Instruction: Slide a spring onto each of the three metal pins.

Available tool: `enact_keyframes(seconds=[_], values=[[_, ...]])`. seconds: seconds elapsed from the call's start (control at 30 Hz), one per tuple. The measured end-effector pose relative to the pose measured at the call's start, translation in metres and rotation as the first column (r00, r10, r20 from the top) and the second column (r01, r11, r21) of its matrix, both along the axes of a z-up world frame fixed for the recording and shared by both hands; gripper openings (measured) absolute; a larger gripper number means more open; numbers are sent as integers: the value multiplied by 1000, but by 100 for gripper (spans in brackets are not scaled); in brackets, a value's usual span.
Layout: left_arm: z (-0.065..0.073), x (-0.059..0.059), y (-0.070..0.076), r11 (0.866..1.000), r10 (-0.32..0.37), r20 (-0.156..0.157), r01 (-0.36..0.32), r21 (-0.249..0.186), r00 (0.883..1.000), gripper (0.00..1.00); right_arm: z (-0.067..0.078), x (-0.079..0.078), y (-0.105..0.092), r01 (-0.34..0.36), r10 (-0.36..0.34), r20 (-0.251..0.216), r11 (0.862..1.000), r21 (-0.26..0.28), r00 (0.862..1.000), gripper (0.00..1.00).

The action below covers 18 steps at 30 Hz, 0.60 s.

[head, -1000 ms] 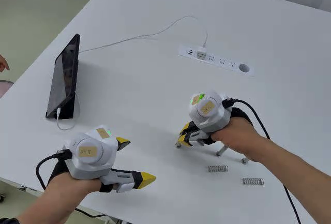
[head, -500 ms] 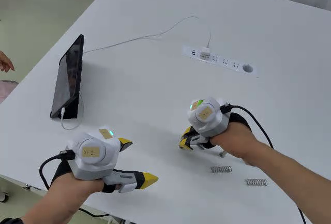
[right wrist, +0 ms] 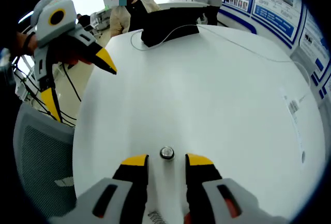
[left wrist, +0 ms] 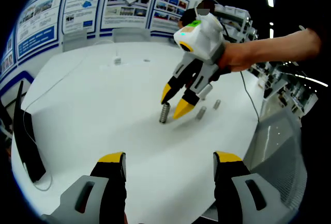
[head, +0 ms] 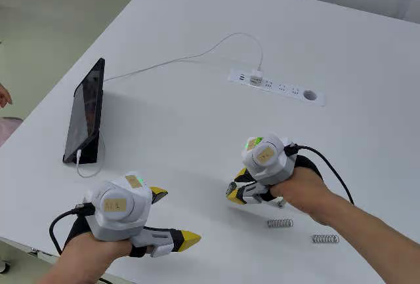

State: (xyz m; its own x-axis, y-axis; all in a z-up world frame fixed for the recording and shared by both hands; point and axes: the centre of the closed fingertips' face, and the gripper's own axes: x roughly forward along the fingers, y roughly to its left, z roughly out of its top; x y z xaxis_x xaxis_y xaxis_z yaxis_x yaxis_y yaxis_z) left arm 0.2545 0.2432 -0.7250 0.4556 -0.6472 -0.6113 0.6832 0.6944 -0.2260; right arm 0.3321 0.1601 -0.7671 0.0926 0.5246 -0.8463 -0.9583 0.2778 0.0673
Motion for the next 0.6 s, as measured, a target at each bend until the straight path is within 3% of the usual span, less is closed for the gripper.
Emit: enact_keyframes(seconds=[0.17, 0.6], values=[[1, -2, -3, 1000, -1, -2, 1, -2, 1000, 70, 8, -4, -8, 33, -34, 18, 999, 26, 999, 43], [9, -9, -12, 1000, -26, 7, 26, 7, 1000, 70, 22, -21, -20, 111, -114, 32, 990, 91, 993, 57]])
